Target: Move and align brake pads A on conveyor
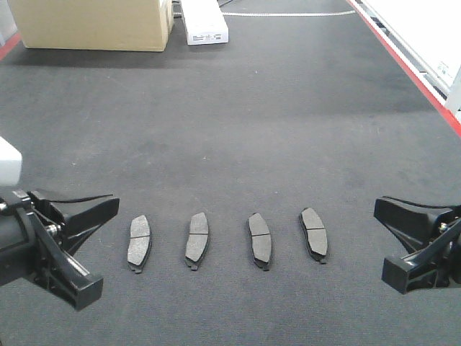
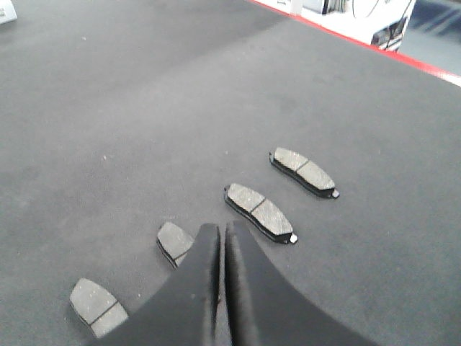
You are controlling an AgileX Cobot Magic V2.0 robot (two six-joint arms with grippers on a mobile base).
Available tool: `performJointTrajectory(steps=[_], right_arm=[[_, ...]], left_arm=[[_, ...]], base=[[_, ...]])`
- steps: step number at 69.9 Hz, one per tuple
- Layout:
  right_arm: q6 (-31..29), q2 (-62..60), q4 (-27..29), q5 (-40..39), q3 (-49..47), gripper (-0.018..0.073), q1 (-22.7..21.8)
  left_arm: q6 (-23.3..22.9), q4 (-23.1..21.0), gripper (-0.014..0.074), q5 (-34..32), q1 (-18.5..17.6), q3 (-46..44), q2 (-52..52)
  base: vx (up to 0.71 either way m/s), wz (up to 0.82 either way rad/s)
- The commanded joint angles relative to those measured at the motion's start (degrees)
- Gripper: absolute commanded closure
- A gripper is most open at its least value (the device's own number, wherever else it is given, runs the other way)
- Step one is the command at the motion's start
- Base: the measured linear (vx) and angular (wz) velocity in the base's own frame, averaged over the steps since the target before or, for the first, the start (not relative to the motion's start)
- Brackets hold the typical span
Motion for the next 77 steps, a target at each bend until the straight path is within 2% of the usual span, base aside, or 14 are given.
performJointTrajectory(steps=[1,7,14,23,38,45,50,63,77], right_arm=[[-0.5,-0.3,0.0,-3.9,-1.6,0.0565,-0.2],[-0.5,-0.3,0.0,-3.9,-1.6,0.0565,-0.2],[-0.5,-0.3,0.0,-3.9,-1.6,0.0565,-0.2],[-0.5,-0.3,0.0,-3.9,-1.6,0.0565,-0.2],[-0.5,-0.3,0.0,-3.9,-1.6,0.0565,-0.2],[-0.5,-0.3,0.0,-3.9,-1.6,0.0565,-0.2],[-0.5,-0.3,0.0,-3.9,-1.6,0.0565,-0.2],[-0.5,-0.3,0.0,-3.6,-1.6,0.0565,-0.2],[-0.5,-0.3,0.0,-3.4,-1.6,0.0565,-0.2]], left_arm=[[-2.5,1.8,0.0603,-4.3,-0.1,-1.4,-2.6],[-2.6,3.4,0.0603,-4.9,0.2,-0.2,-6.1],[-2.6,3.6,0.0603,-6.7,3.5,3.7,-12.0],[-2.7,3.6,0.0603,-7.9,11.1,10.7,-22.8],[-2.7,3.8,0.0603,-7.9,27.2,21.1,-40.9],[-2.7,5.1,0.0603,-7.8,32.1,25.3,-46.7],[-2.7,5.5,0.0603,-7.9,33.4,27.9,-50.1],[-2.7,6.7,0.0603,-8.8,33.4,34.6,-50.4],[-2.7,6.6,0.0603,-13.3,33.4,39.5,-50.4]], base=[[0.0,0.0],[0.0,0.0],[0.0,0.0],[0.0,0.0],[0.0,0.0],[0.0,0.0],[0.0,0.0],[0.0,0.0],[0.0,0.0]])
